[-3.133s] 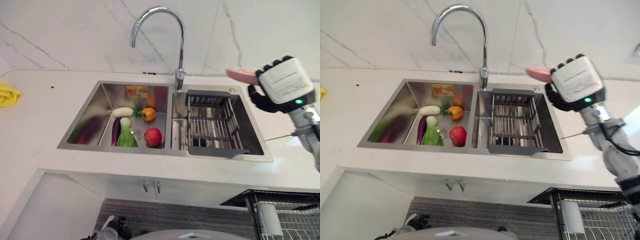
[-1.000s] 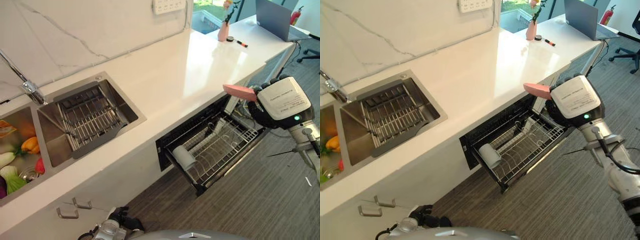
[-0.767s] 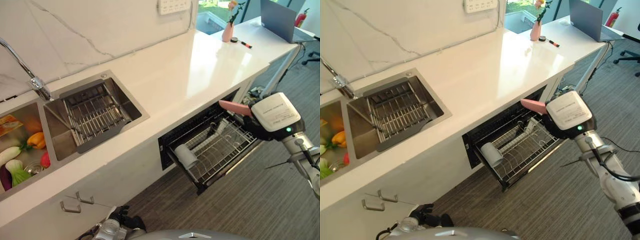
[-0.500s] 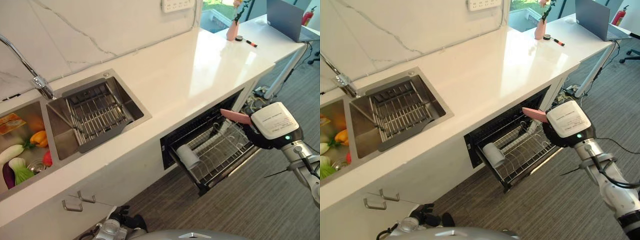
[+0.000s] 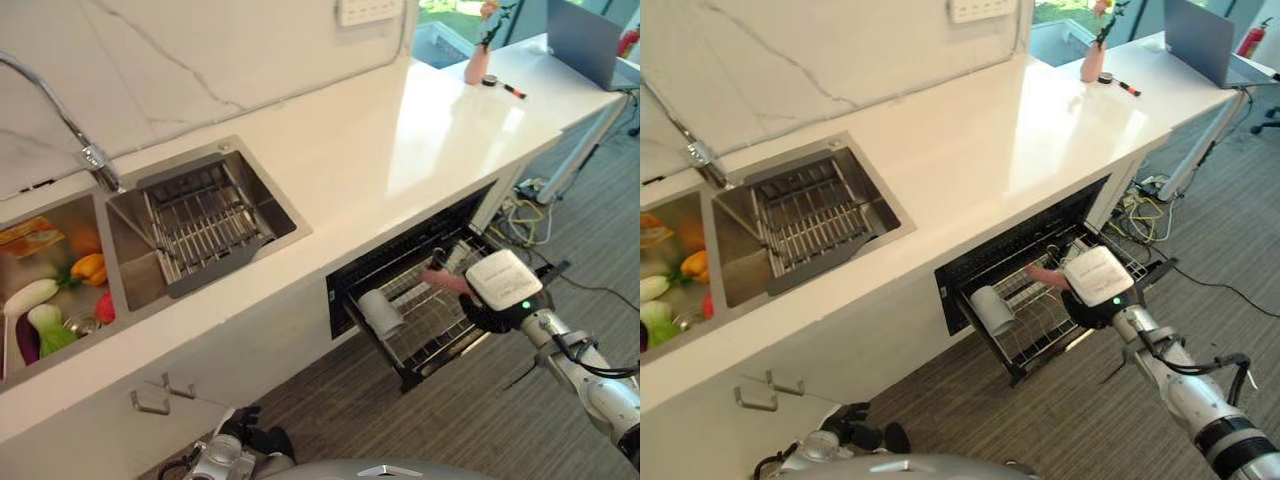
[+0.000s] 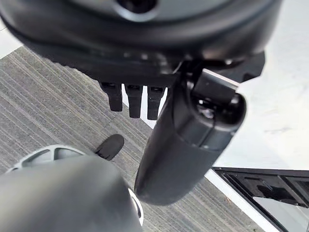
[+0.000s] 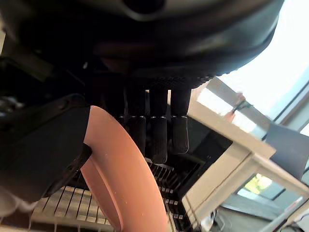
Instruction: Place the dishes in the dishwasher.
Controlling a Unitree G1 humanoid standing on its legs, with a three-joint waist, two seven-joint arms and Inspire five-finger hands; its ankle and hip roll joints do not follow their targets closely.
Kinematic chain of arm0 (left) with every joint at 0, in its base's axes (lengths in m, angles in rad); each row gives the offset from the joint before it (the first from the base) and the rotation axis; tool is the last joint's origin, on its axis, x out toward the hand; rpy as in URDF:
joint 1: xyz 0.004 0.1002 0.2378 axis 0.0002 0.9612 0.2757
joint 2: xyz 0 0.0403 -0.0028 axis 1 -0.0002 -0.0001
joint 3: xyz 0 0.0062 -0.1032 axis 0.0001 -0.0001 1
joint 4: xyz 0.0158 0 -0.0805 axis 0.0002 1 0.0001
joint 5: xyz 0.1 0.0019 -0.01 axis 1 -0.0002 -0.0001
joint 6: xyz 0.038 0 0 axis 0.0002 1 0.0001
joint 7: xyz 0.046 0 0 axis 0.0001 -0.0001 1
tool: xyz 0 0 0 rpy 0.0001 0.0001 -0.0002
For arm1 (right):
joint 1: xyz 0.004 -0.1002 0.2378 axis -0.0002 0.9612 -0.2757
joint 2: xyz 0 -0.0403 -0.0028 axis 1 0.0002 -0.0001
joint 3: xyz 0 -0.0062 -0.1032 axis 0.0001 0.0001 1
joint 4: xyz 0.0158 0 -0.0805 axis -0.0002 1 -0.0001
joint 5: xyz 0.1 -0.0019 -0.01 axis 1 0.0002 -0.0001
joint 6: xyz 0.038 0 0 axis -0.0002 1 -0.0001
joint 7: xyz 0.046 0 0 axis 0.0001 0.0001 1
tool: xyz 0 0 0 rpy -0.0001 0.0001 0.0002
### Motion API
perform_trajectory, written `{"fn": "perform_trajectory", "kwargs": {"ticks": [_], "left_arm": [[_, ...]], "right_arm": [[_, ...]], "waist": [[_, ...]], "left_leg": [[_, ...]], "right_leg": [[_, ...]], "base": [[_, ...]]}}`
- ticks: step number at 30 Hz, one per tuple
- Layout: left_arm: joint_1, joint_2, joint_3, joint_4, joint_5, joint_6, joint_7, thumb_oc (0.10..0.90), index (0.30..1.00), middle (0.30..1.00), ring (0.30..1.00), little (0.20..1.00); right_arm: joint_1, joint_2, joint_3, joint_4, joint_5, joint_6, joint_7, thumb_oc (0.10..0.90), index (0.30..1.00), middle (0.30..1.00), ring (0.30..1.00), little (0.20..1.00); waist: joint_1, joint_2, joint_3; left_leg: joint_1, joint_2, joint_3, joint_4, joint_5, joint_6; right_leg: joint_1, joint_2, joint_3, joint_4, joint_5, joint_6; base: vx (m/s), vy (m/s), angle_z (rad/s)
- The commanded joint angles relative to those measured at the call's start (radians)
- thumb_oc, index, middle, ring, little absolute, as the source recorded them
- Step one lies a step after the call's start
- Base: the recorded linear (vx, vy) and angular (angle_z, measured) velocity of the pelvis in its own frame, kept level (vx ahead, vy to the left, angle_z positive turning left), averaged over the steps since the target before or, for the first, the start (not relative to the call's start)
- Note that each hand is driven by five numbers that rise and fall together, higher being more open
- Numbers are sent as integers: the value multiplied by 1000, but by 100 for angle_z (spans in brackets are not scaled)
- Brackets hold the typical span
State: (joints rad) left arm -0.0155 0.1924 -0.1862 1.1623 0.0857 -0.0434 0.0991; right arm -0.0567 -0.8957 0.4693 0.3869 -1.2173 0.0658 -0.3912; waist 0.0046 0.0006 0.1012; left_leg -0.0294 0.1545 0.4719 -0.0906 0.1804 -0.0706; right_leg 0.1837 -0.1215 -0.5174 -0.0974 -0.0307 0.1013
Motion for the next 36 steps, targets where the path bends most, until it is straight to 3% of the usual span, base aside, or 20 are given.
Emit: {"fn": "perform_trajectory", "kwargs": {"ticks": [1,5,7,10,12,13,17,23,25,26,33,36], "left_arm": [[16,-32,-71,74,-8,-3,1,800,900,900,900,900],[16,-23,-59,81,-23,-1,5,800,900,900,900,900],[15,-11,-56,75,-23,-4,7,800,900,900,900,900],[24,-8,-70,73,-24,-4,8,800,900,900,900,900],[23,-10,-67,73,-24,-4,8,800,900,900,900,900],[18,-10,-81,66,-45,-7,9,800,900,900,900,900],[13,-18,-96,51,-66,-14,12,800,900,900,900,900],[0,-34,-110,33,-93,-21,12,800,900,900,900,900],[-6,-39,-115,31,-96,-23,9,800,900,900,900,900],[-7,-40,-114,32,-94,-26,9,800,900,900,900,900],[-9,-28,-92,42,-88,-25,16,800,900,900,900,900],[-7,-12,-77,49,-81,-25,11,800,900,900,900,900]], "right_arm": [[-161,-50,-51,-14,-1,96,-48,400,300,300,300,300],[-231,-81,-27,-35,2,97,-37,400,300,300,300,300],[-299,-123,-16,-98,1,73,-8,400,300,300,300,300],[-380,-118,18,-79,7,79,-8,400,300,300,300,300],[-390,-117,27,-74,8,79,-9,400,300,300,300,300],[-473,-98,67,-54,15,84,-15,400,300,300,300,300],[-539,-66,116,-1,25,92,-20,400,300,300,300,300],[-527,-20,149,83,33,98,-21,400,300,300,300,300],[-500,-5,152,121,29,98,-23,585,578,578,578,578],[-470,4,153,150,25,99,-25,800,900,900,900,900],[-353,56,100,226,92,87,-53,800,900,900,900,900],[-296,47,66,206,169,35,-60,800,900,900,900,900]], "waist": [[49,14,-25],[58,24,5],[75,43,31],[87,68,50],[84,69,51],[98,95,78],[107,118,100],[110,127,118],[108,129,123],[102,128,123],[83,110,115],[71,92,102]], "left_leg": [[1,50,6,8,-45,-54],[-27,44,-4,7,-38,-57],[-57,43,-11,6,-24,-61],[-72,40,-19,5,-18,-62],[-73,41,-19,5,-18,-62],[-90,37,-25,5,-8,-64],[-111,36,-32,5,2,-67],[-129,37,-43,5,9,-68],[-130,35,-46,5,8,-68],[-127,33,-46,5,6,-67],[-116,31,-46,4,-1,-64],[-104,34,-41,3,-8,-63]], "right_leg": [[4,-20,15,10,-44,69],[-20,-25,14,10,-39,74],[-45,-30,11,10,-36,75],[-60,-33,10,10,-33,75],[-61,-32,11,10,-32,75],[-79,-38,13,10,-29,76],[-101,-41,15,10,-25,73],[-110,-45,11,10,-22,69],[-106,-46,5,10,-21,69],[-104,-46,2,10,-20,68],[-95,-43,5,10,-19,65],[-89,-38,9,10,-21,66]], "base": [[-12,-3,16],[-49,4,13],[-110,-5,-1],[-40,9,-3],[-48,23,7],[-93,42,3],[-61,22,1],[-36,10,8],[-23,17,7],[-15,19,7],[-4,3,10],[9,-12,-6]]}}
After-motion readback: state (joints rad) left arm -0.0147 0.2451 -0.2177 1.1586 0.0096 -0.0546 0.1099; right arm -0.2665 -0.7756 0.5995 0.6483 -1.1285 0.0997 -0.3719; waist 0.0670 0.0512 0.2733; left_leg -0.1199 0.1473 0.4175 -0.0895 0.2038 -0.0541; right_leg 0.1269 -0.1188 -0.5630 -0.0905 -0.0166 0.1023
